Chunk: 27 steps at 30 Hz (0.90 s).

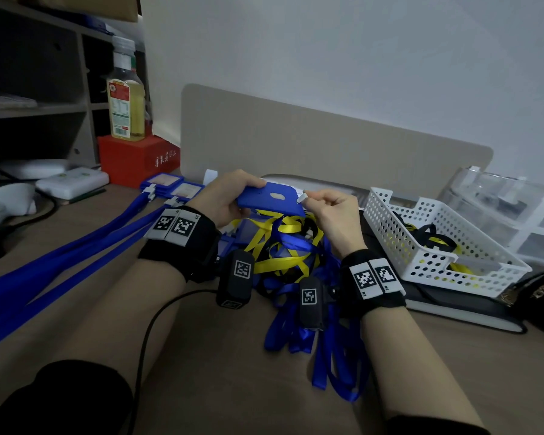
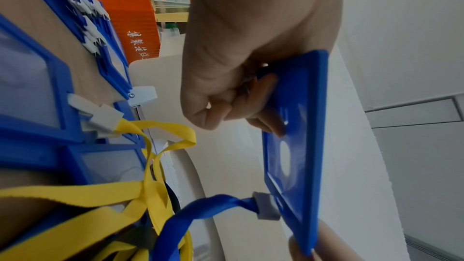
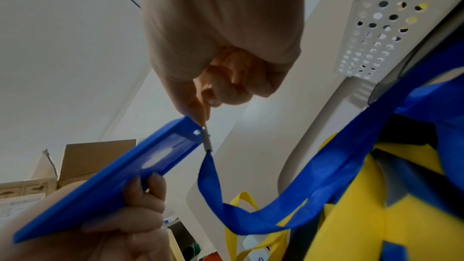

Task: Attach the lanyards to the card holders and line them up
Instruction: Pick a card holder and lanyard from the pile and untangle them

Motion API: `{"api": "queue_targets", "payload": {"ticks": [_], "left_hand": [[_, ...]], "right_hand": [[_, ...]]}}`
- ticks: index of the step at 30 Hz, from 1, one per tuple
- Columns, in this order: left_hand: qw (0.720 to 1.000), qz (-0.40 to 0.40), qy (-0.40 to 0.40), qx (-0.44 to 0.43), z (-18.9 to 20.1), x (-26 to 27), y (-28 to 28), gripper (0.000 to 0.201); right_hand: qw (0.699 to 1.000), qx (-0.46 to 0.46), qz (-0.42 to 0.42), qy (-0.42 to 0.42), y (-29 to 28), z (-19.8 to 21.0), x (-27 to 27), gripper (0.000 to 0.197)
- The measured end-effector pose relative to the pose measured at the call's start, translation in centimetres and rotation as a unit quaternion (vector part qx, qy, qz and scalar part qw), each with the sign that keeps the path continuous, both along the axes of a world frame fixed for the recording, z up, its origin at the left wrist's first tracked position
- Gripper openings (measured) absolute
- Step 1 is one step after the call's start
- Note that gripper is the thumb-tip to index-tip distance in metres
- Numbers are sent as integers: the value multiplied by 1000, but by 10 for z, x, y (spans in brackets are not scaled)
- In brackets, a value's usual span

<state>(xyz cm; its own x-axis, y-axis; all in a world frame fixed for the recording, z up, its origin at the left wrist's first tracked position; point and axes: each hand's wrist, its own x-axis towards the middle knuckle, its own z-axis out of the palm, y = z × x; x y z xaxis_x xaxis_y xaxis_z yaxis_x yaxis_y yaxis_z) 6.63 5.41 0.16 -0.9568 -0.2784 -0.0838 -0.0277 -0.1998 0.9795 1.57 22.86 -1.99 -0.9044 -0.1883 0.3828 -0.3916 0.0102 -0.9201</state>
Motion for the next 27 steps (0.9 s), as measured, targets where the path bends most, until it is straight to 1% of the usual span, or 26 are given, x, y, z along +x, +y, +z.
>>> {"api": "queue_targets", "payload": {"ticks": [3, 5, 8, 10, 12, 14, 16, 18, 20, 21, 23, 25, 27], "left_hand": [[1000, 9, 6, -1, 1, -1, 0, 1], [1000, 23, 11, -3, 2, -2, 0, 4], [999, 35, 17, 4, 2, -2, 0, 16], [999, 42, 22, 14, 3, -2, 1, 21], [998, 48, 29, 25, 2, -2, 1, 21], [997, 50, 41, 39, 3, -3, 1, 18], [997, 49, 50, 45, 3, -3, 1, 16], [997, 49, 52, 13, 5, -2, 0, 19], [997, 49, 45, -37, 6, 1, 0, 21], [996, 45, 43, -60, 7, 3, 0, 22], [994, 25, 41, -98, 9, 7, 2, 18], [991, 3, 34, -131, 10, 10, 6, 13], [988, -3, 33, -148, 10, 11, 7, 13]], "right_hand": [[999, 32, -7, 19, 0, 2, 3, 5], [998, 49, -8, 34, -1, 3, 3, 8], [996, 75, -1, 42, -2, 3, 4, 13], [995, 83, 1, 50, -1, 2, 3, 17], [994, 94, 1, 60, -2, 1, 1, 19], [992, 104, 2, 66, -2, 0, -1, 21], [993, 101, 8, 64, -3, 0, -2, 28], [995, 85, 3, 52, -3, 0, -1, 30], [997, 62, -24, 48, -4, 1, -2, 17], [995, 67, -49, 54, -3, 1, -3, 14], [992, 81, -75, 65, -1, 1, -5, 20], [995, 72, -48, 59, -1, 2, -5, 27], [996, 72, 8, 46, -3, 3, -2, 25]]}}
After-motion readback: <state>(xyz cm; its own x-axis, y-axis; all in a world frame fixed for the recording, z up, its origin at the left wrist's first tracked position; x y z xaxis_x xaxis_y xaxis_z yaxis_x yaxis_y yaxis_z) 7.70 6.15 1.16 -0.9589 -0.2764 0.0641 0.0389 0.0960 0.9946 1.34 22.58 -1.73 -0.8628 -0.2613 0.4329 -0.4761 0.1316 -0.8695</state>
